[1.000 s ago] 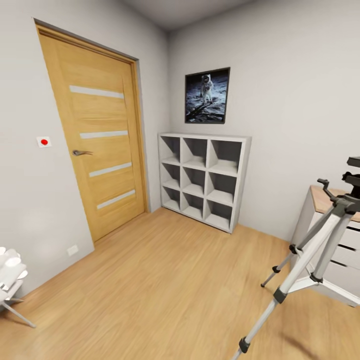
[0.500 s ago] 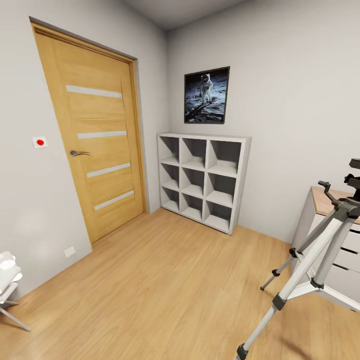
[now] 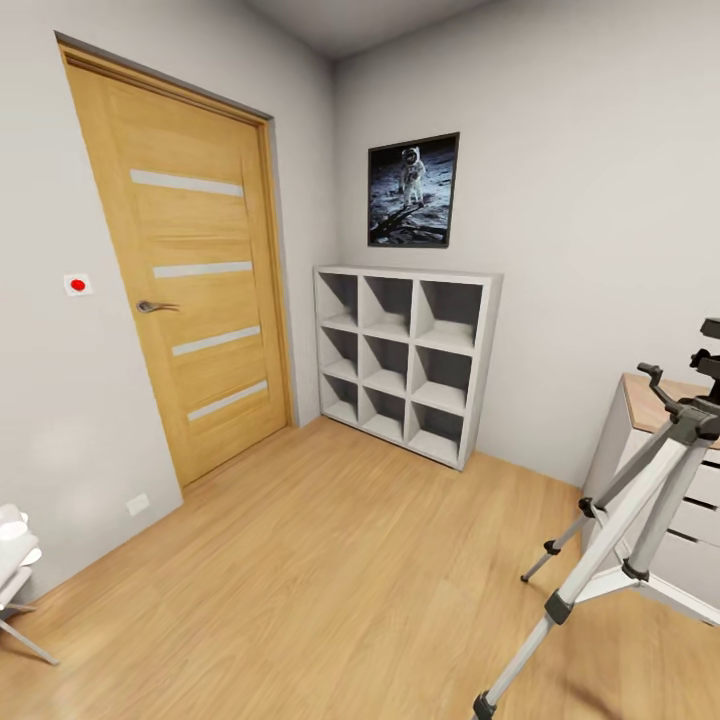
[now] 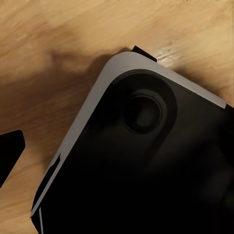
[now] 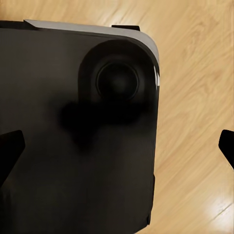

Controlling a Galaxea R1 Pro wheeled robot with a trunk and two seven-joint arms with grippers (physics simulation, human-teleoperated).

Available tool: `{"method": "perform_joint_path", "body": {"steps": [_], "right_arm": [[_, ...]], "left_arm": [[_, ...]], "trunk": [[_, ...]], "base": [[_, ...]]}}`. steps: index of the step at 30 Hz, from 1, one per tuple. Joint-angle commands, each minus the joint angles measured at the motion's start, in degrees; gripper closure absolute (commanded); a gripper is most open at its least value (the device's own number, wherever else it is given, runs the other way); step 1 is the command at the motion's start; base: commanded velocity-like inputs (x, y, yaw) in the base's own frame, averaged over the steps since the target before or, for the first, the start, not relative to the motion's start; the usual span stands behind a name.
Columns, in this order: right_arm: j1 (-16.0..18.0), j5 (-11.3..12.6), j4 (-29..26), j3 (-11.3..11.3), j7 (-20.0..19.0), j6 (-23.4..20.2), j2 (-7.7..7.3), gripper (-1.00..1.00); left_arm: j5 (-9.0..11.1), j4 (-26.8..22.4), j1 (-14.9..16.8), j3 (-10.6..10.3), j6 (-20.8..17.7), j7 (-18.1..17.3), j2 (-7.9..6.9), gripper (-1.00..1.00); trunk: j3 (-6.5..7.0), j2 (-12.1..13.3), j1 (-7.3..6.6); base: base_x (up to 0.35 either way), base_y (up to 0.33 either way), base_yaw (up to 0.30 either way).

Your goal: Attach the digital camera to the camera tripod in the bedroom.

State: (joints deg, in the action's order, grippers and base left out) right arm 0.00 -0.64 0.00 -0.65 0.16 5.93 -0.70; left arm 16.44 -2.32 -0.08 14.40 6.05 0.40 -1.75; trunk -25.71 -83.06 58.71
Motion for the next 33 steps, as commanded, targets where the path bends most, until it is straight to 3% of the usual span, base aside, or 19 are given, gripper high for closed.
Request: {"method": "perform_joint_path", "body": {"steps": [1,33], "right_arm": [[0.0,-0.1,0.0,0.0,0.0,0.2,0.00,-1.00],[0.0,0.0,0.0,-0.1,0.0,0.1,0.00,-1.00]], "left_arm": [[0.3,0.0,0.0,-0.2,0.1,0.0,0.00,-1.00],[0.6,0.0,0.0,-0.1,0.1,0.0,-0.01,-1.00]], "trunk": [[-0.04,0.0,0.02],[-0.04,0.0,0.02]], "base": [[0.195,-0.127,0.000],[0.061,-0.018,0.000]]}}
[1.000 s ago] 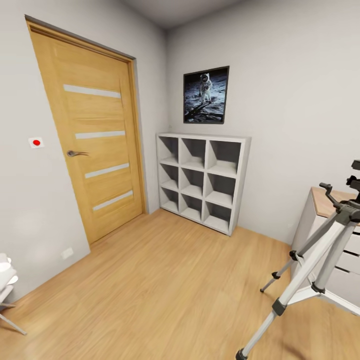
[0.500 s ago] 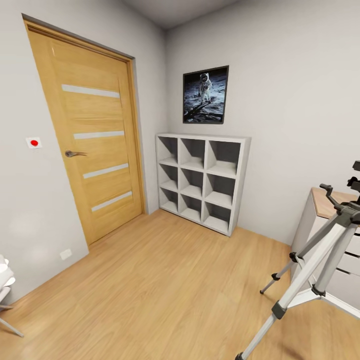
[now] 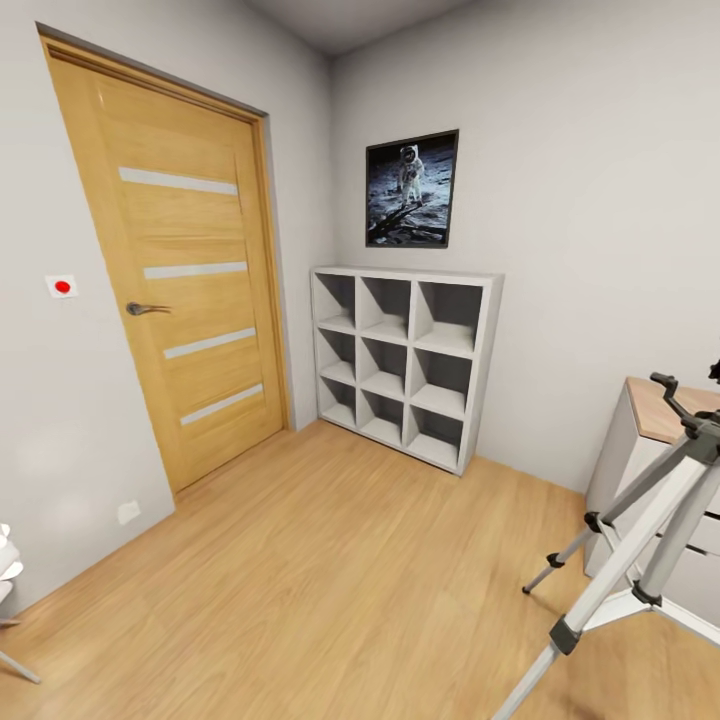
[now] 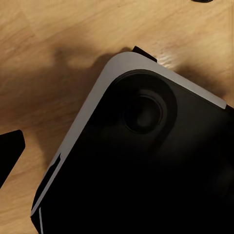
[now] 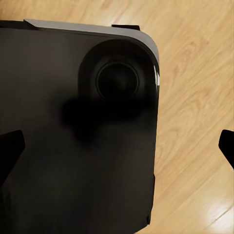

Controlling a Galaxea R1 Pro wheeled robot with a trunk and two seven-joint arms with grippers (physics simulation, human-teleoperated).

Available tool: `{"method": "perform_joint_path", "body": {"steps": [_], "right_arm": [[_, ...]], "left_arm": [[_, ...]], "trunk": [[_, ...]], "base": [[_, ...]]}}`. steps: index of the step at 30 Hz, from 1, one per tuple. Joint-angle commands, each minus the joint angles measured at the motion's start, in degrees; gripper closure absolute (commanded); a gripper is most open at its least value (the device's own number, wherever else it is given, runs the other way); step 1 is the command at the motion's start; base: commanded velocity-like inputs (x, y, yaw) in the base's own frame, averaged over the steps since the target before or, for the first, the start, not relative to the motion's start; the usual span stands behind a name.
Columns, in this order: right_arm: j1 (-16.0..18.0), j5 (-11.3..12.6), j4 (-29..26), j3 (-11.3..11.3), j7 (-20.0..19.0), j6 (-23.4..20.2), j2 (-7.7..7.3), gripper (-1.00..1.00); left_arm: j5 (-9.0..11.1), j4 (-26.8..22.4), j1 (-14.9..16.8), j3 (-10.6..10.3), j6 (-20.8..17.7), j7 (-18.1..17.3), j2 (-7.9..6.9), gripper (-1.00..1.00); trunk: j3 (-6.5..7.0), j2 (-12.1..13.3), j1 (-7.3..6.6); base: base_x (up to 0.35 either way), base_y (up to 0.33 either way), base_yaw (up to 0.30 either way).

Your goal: Attach the digital camera to the camera tripod in the bedroom.

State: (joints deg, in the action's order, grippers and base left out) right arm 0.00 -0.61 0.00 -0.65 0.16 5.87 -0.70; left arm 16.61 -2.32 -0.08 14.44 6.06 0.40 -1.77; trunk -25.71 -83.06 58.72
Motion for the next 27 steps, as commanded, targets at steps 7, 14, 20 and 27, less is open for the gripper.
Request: {"method": "perform_joint_path", "body": {"steps": [7,14,20,27], "right_arm": [[0.0,-0.1,0.0,-0.1,0.0,0.2,-0.01,-1.00],[0.0,-0.1,0.0,-0.1,0.0,0.1,-0.01,-1.00],[0.0,-0.1,0.0,-0.1,0.0,0.2,0.05,-1.00],[0.0,0.0,0.0,-0.1,0.0,0.1,0.07,-1.00]], "left_arm": [[0.5,0.0,0.0,0.0,0.1,0.0,0.01,-1.00],[0.5,0.0,0.0,0.0,0.1,0.0,0.01,-1.00],[0.5,0.0,0.0,0.0,0.1,0.0,0.01,-1.00],[0.5,0.0,0.0,0.0,0.1,0.0,0.01,-1.00]], "trunk": [[-0.04,0.0,0.01],[-0.04,0.0,0.01],[-0.04,0.0,0.01],[-0.04,0.0,0.01]], "base": [[0.013,0.000,0.000],[0.001,0.000,0.000],[0.000,0.000,0.000],[0.000,0.000,0.002]]}}
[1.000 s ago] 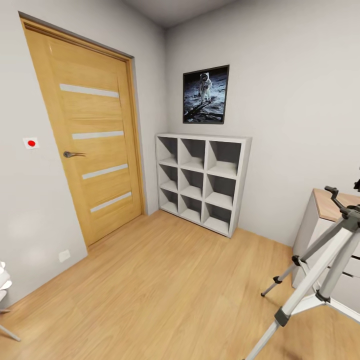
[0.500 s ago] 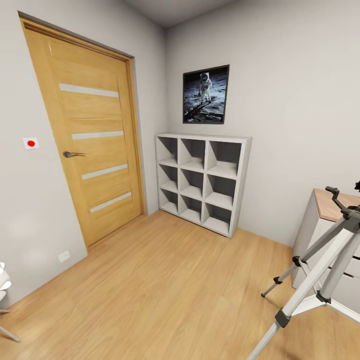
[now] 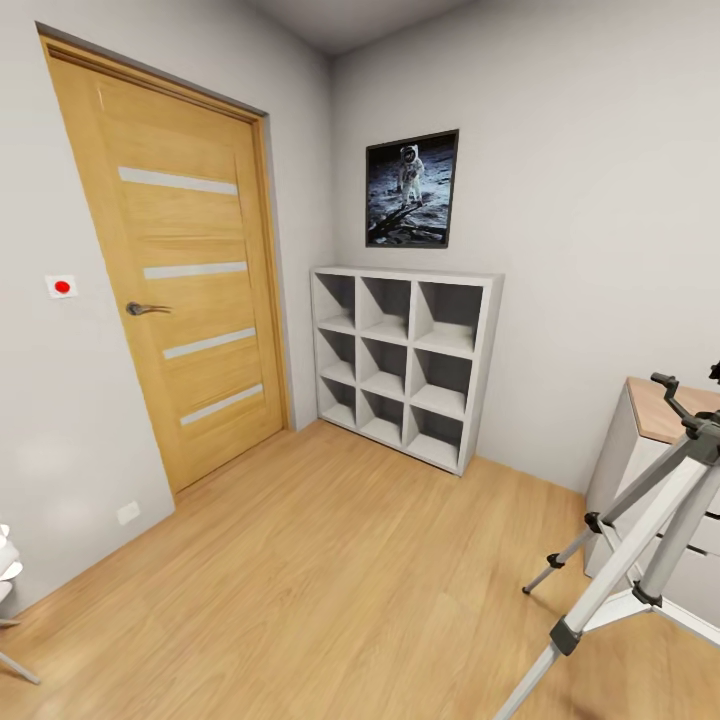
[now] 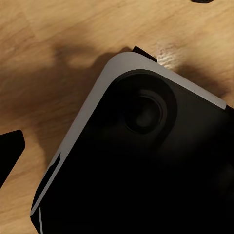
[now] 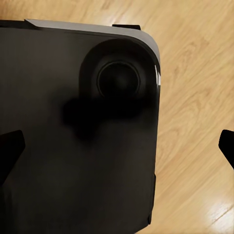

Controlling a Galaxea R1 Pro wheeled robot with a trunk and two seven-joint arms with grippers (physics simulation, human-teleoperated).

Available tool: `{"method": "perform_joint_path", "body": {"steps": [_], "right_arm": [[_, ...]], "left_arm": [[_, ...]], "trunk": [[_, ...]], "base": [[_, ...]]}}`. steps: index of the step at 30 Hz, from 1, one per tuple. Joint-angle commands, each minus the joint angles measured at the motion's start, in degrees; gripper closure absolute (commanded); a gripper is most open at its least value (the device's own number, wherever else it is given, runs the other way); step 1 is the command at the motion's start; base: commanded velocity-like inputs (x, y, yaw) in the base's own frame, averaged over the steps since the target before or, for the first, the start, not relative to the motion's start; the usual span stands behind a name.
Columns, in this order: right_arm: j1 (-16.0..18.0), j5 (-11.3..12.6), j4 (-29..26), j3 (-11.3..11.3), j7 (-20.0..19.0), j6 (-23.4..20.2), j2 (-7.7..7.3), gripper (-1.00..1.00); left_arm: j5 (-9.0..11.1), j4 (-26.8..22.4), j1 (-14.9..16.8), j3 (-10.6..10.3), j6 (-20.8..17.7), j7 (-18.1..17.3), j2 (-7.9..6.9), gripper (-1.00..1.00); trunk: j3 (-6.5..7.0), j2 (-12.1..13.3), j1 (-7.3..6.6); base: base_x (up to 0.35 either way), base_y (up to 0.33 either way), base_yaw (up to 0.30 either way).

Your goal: Attach the digital camera to the camera tripod in the bedroom.

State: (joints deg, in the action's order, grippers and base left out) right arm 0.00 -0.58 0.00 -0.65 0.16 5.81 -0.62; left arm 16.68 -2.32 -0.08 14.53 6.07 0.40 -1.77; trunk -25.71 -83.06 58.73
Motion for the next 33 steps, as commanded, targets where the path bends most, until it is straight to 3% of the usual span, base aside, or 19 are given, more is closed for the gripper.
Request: {"method": "perform_joint_path", "body": {"steps": [1,18,33], "right_arm": [[0.0,-0.1,0.0,-0.1,0.0,0.2,0.00,-1.00],[0.0,0.0,0.0,-0.1,0.0,0.3,-0.08,-1.00],[0.0,0.0,0.0,-0.1,0.0,0.2,-0.08,-1.00]], "left_arm": [[0.5,0.0,0.0,-0.1,0.1,0.0,0.01,-1.00],[0.5,0.0,0.0,-0.1,0.1,0.0,0.01,-1.00],[0.5,0.0,0.0,-0.1,0.1,0.0,0.02,-1.00]], "trunk": [[-0.04,0.0,0.00],[-0.04,0.0,0.00],[-0.04,0.0,0.00]], "base": [[0.000,0.000,0.033],[0.000,0.000,0.215],[0.000,0.000,0.023]]}}
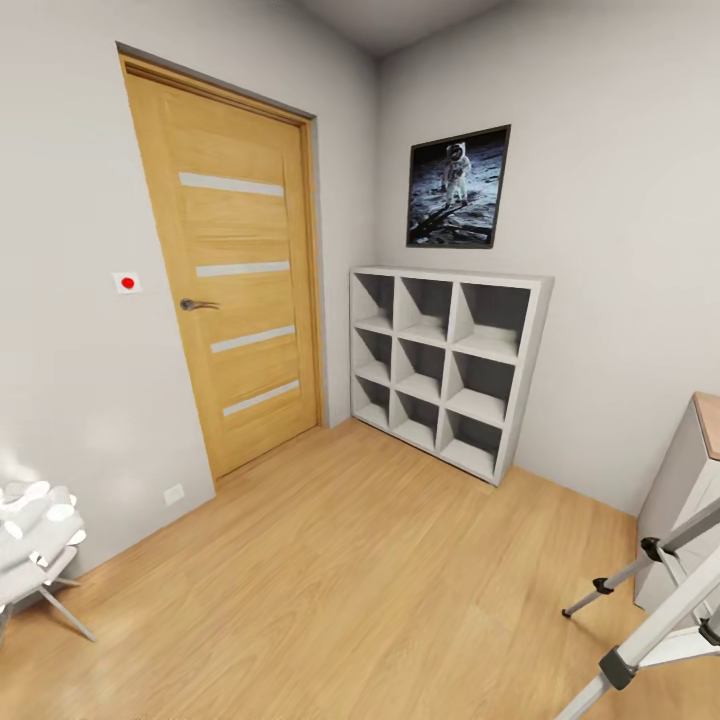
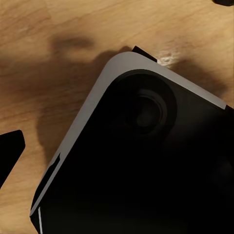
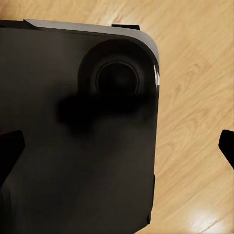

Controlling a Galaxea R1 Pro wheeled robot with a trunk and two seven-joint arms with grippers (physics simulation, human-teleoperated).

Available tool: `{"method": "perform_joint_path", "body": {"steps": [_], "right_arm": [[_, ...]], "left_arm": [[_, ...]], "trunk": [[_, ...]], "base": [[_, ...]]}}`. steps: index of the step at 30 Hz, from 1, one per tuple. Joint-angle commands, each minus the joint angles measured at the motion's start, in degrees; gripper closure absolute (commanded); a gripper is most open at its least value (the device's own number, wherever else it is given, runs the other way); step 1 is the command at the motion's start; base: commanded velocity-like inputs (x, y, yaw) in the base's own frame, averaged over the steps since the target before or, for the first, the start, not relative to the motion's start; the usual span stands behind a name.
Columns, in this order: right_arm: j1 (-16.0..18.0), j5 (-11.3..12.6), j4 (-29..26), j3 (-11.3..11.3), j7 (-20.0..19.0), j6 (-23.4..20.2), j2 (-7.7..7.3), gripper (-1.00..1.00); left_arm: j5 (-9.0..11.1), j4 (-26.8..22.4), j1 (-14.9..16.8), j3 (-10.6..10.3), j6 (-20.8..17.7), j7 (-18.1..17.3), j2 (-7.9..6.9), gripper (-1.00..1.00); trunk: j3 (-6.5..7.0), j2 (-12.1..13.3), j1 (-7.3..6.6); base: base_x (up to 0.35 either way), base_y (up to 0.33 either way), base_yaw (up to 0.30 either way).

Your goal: Attach the digital camera to the camera tripod in the bedroom.

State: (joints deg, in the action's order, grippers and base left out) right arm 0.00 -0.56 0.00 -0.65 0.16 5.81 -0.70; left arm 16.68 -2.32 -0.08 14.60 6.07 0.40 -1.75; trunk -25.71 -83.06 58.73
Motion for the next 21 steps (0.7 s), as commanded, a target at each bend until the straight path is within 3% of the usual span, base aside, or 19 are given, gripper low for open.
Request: {"method": "perform_joint_path", "body": {"steps": [1,14,21], "right_arm": [[0.0,-0.1,0.0,-0.1,0.0,0.2,-0.01,-1.00],[0.0,-0.1,0.0,-0.1,0.0,0.2,-0.01,-1.00],[0.0,-0.1,-0.1,0.0,0.3,0.5,-1.32,-1.00]], "left_arm": [[0.5,0.0,0.0,-0.1,0.1,0.0,0.02,-1.00],[0.4,0.0,0.0,-0.2,0.1,0.0,0.08,-1.00],[0.2,-0.7,0.0,-0.5,0.1,0.0,-0.05,-1.00]], "trunk": [[-0.04,0.0,0.00],[-0.04,0.0,0.00],[-0.04,0.0,0.00]], "base": [[0.000,0.000,0.001],[0.000,0.000,0.000],[0.000,0.000,0.000]]}}
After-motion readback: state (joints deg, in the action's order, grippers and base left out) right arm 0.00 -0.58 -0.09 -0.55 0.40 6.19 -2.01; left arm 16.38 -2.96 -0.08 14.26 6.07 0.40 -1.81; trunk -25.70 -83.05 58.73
